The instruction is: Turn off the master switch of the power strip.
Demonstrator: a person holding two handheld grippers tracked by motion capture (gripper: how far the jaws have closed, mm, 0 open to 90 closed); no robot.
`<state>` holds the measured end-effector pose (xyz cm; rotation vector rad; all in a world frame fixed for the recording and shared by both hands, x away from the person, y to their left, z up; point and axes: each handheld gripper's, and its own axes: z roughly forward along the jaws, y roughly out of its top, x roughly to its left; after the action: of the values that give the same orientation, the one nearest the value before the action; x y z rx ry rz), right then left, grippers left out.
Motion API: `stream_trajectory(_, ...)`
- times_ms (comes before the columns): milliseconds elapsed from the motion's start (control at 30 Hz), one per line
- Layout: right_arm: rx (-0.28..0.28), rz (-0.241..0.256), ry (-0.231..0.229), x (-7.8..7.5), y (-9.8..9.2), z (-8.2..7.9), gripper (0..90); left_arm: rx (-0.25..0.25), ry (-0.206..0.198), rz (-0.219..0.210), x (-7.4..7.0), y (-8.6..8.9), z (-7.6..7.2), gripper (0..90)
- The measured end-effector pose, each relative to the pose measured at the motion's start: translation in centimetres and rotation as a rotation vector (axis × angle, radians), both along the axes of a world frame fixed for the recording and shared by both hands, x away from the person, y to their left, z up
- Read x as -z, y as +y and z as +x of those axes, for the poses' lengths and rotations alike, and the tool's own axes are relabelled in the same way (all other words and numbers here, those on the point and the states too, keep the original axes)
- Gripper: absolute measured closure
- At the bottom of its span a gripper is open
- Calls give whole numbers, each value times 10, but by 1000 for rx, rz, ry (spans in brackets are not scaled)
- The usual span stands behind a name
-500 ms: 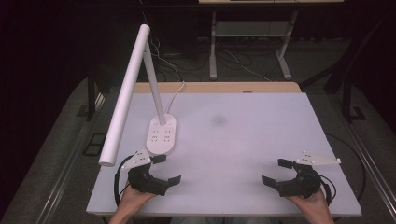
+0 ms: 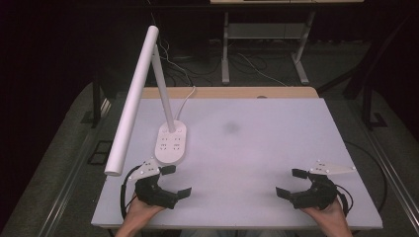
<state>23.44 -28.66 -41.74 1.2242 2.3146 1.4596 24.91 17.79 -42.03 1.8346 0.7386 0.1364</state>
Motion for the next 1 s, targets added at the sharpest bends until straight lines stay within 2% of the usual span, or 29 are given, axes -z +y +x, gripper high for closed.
stream_trajectory(400,-6,2,10,0,-1,0,1,-1,8,0,-4,-1,-2,0)
stream_trajectory(1000,-2,1,12,-1,-4,-1,1,22,24,34,-18,3,3,0)
